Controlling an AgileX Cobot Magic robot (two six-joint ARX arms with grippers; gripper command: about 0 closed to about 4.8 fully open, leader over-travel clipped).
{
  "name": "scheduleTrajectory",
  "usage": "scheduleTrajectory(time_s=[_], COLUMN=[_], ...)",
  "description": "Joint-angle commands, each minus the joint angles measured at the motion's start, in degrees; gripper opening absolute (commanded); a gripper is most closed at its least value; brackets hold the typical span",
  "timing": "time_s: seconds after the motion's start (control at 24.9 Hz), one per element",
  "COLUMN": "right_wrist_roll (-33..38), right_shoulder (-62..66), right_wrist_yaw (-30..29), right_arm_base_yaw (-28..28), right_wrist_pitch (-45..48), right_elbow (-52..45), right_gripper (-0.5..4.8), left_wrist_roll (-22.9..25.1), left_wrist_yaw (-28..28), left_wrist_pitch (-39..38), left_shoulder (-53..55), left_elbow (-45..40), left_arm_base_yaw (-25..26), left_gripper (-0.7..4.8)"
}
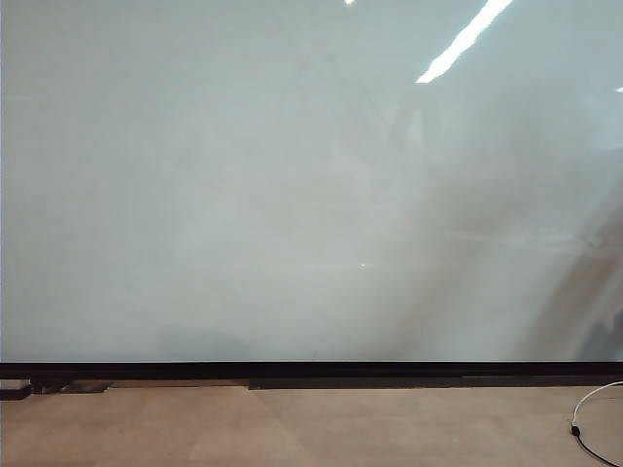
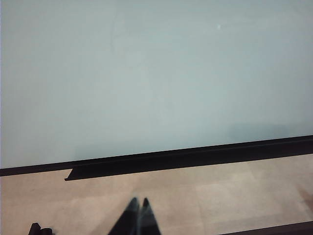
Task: Pick up the pen on the shelf to the right of the whiteboard and draw a triangle.
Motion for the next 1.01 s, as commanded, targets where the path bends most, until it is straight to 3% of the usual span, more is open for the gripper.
scheduleTrajectory(time_s=[0.04, 1.01], right_wrist_roll=[0.2, 1.0], right_shoulder=[-0.2, 2.2], right_wrist_yaw=[-0.1, -0.3], right_arm_base_yaw=[-0.1, 1.3], right_wrist_pitch=[1.0, 1.0], right_elbow=[0.3, 2.3], right_gripper=[3.58, 3.2], left_wrist_roll=[0.0, 0.0], left_wrist_yaw=[0.0, 0.0], left_wrist_pitch=[0.4, 0.4], left_shoulder=[0.0, 0.0], left_elbow=[0.2, 0.2], left_arm_base_yaw=[0.0, 0.0], left_gripper=[-0.05, -0.05])
